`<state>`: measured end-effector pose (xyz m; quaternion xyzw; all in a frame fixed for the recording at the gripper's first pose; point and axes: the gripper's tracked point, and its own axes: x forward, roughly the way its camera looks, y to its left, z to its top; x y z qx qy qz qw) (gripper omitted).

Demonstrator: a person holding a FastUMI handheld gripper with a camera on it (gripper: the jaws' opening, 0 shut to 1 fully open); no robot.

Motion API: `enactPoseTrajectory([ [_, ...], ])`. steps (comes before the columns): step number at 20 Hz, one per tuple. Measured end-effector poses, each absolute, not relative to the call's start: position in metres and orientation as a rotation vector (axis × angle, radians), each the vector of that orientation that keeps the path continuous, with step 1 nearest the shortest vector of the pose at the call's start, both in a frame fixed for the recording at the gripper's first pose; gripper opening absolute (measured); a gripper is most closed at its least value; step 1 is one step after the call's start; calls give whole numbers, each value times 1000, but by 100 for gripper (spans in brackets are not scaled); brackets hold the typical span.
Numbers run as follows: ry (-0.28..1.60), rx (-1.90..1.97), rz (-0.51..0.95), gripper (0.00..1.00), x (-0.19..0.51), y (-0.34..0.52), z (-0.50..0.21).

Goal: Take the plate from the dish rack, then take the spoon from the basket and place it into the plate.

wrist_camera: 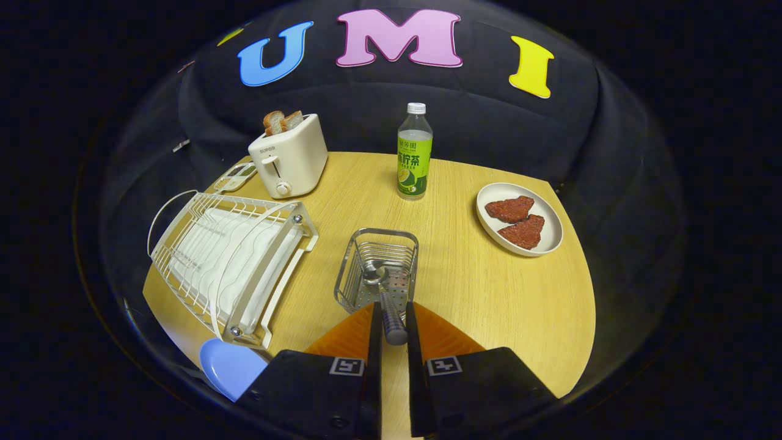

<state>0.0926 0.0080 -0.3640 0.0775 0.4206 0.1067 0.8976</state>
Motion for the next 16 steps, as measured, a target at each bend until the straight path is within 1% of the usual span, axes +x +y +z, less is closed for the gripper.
enactPoseTrajectory([
  [3,878,175,226,13,90,11,-359],
  [4,880,175,211,12,89,8,-359],
  [7,847,200,183,12,89,3,-343],
  [11,779,222,179,12,79,-9,-300],
  [13,734,241,193,12,68,-12,-269],
  [16,676,281,254,12,41,-1,-220],
])
